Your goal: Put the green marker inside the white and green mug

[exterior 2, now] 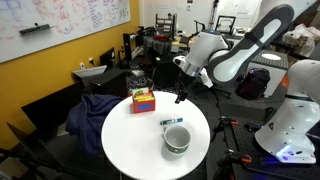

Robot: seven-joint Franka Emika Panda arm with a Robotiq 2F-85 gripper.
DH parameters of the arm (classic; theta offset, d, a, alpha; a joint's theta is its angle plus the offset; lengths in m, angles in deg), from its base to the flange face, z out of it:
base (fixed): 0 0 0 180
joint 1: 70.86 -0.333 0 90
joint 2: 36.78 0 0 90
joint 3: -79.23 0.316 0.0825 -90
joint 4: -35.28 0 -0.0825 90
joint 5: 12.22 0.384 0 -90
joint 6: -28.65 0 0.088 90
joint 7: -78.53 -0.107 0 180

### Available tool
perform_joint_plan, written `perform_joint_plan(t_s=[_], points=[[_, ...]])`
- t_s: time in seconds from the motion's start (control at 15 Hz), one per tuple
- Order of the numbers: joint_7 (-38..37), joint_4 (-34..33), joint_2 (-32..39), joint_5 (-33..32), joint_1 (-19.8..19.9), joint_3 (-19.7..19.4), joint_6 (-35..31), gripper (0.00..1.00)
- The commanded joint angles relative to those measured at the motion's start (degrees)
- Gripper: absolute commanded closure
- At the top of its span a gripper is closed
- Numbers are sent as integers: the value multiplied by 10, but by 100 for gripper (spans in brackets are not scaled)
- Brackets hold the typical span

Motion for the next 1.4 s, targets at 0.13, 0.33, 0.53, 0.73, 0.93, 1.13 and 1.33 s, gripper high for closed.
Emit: perform_joint_plan(t_s=[0.13,0.33,0.53,0.73,0.93,1.13,1.33], points=[[12,-16,24,14,0,0,0,0],[-16,-16,23,-16,25,20,2,0],[-71,-26,38,-91,36,22,1,0],[-76,-29,50,-104,41,26,-7,0],[-51,-36,73,-61,43,41,-18,0],[-2,-58,107,15,54,75,-23,0],[62,-94,147,89,67,97,-17,0]])
